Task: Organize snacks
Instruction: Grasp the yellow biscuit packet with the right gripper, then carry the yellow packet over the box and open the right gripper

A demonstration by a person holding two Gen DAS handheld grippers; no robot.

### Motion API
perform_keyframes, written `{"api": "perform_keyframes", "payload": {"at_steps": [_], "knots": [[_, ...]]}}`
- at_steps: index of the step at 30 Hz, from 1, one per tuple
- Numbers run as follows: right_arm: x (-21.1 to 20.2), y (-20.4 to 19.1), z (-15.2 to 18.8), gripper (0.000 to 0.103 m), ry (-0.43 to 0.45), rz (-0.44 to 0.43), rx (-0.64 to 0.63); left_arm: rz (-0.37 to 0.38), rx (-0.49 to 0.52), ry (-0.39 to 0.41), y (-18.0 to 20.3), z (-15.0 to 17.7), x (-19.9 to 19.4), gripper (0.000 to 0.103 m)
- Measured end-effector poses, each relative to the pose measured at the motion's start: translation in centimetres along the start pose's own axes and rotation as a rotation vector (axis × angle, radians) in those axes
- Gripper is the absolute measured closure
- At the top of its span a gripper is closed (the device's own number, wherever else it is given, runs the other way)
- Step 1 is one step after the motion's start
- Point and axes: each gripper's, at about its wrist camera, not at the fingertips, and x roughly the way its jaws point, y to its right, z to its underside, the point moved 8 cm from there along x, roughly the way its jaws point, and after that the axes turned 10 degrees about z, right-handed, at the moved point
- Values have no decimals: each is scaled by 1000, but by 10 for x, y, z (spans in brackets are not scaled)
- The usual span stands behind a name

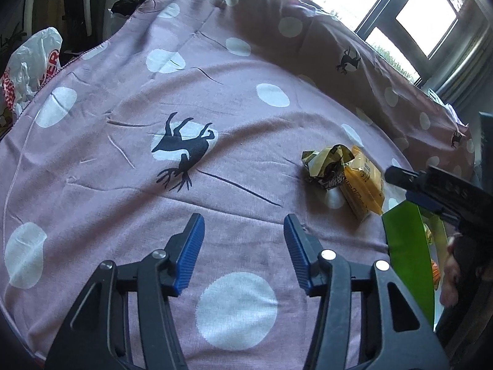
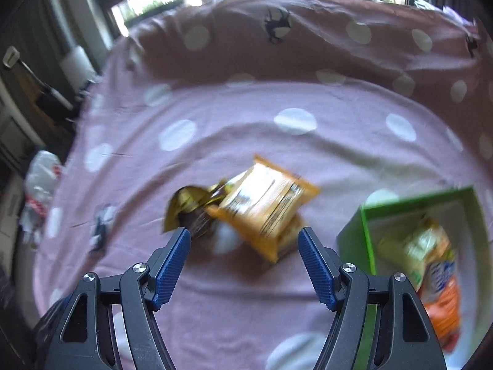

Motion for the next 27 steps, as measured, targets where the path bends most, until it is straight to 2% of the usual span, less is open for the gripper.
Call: {"api": "perform_keyframes", "payload": {"at_steps": [3,7,8,11,14,17,19,21,22,23,25,27], "knots": [[24,-1,-23,30,-62,72,-28,18,-6,-4,1,-2,0,49],[55,-2,-25,30,-186,40,7,-1,22,-14,5,-3,4,49],[63,0,-24,30,-195,58,22,-11,28,-15,4,-2,5,49],[70,1,-23,30,-157,143,-11,-31,41,-21,3,-1,6,48],[73,3,-22,38,-125,200,-42,-23,50,-21,4,0,5,46],[68,1,-22,45,-78,197,-53,-29,51,-13,3,0,3,45],[60,0,-17,48,-56,166,-50,-35,49,-13,2,0,2,45],[47,-3,-12,58,-36,124,-46,-32,47,-10,3,-1,1,45],[37,-4,-8,58,-23,114,-48,-28,46,-8,3,-1,-1,45],[34,-8,-4,58,-31,83,-58,-24,45,-4,3,-2,-2,45],[25,-19,8,59,-56,-44,-56,-20,44,-2,3,-2,-4,45],[16,-27,23,60,-81,-102,-62,-2,36,-13,4,0,-4,45]]}}
